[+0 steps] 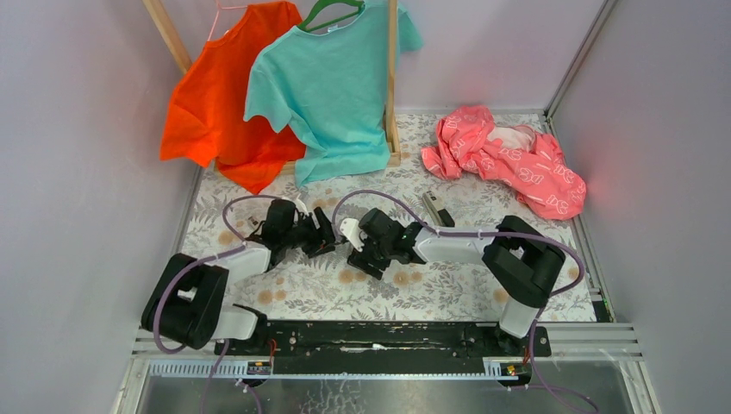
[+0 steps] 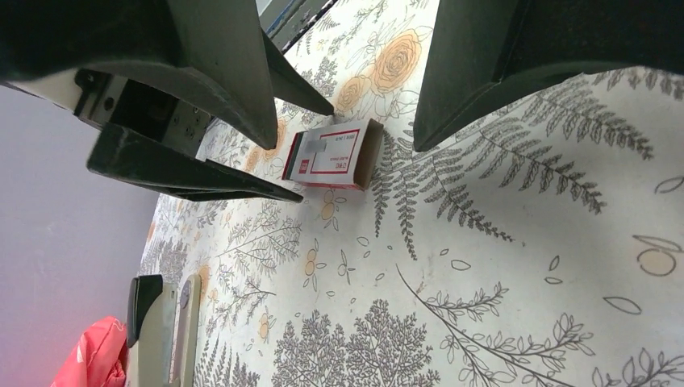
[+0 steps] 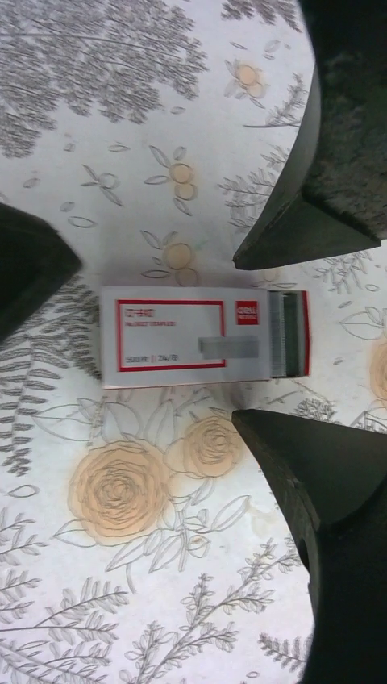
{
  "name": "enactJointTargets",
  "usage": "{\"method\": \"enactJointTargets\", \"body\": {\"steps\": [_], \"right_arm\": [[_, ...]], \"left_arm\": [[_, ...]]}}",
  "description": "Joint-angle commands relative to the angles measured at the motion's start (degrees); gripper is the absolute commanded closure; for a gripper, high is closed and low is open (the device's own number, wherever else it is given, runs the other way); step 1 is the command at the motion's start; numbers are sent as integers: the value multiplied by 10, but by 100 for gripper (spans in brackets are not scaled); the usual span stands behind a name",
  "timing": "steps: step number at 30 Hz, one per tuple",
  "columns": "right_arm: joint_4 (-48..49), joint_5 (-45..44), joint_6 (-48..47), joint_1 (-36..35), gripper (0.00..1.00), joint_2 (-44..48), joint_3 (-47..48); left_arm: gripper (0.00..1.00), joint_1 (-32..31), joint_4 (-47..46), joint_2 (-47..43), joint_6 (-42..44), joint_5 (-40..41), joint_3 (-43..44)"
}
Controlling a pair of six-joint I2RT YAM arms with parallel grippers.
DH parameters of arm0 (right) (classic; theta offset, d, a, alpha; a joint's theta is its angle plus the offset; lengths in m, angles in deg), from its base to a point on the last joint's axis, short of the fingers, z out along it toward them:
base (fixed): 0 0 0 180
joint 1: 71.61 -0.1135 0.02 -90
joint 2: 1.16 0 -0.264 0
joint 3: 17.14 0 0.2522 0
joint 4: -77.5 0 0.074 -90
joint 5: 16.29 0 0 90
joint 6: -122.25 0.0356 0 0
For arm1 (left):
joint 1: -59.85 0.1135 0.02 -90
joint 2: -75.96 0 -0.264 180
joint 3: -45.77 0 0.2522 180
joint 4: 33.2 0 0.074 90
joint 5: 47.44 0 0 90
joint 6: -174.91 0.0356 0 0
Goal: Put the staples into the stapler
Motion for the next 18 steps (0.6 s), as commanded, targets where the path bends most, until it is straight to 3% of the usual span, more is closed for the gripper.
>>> {"method": "enactJointTargets", "body": {"steps": [1, 6, 18], "right_arm": [[-28, -20, 50, -4, 27, 48, -20], [-18, -29, 92, -3, 14, 87, -61], [11, 5, 121, -2, 13, 62, -62]], "left_arm": [[29, -20, 57, -48, 3, 62, -8], [25, -51, 67, -103, -43, 108, -40], [21, -94, 113, -166, -106, 178, -61]]}}
